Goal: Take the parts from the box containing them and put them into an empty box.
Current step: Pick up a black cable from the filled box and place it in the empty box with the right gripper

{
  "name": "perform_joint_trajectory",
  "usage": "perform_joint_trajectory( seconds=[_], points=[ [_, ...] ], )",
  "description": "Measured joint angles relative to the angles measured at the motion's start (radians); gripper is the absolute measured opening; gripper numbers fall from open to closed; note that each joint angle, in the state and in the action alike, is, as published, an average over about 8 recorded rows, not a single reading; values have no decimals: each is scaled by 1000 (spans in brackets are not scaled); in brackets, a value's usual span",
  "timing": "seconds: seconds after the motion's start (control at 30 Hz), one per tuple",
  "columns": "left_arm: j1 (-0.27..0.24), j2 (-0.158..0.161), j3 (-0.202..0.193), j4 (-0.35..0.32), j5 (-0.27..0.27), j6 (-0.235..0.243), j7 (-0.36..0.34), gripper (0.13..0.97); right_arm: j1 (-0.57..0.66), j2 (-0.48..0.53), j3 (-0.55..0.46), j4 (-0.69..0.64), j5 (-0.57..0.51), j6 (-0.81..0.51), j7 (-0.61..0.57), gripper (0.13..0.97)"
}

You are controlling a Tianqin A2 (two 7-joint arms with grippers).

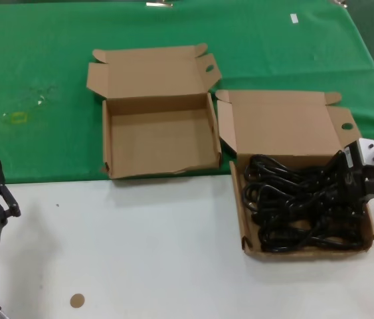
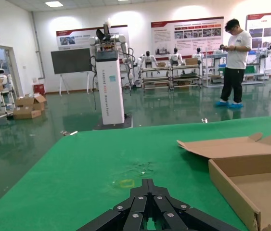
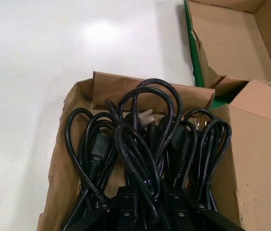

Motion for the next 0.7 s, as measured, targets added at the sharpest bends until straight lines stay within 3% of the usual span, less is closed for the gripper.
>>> perform_joint_trajectory(
  seconds=[0.7],
  points=[
    [0, 0, 0, 0, 0, 0, 0, 144, 86, -1, 15, 87, -11, -67, 89, 228]
  ],
)
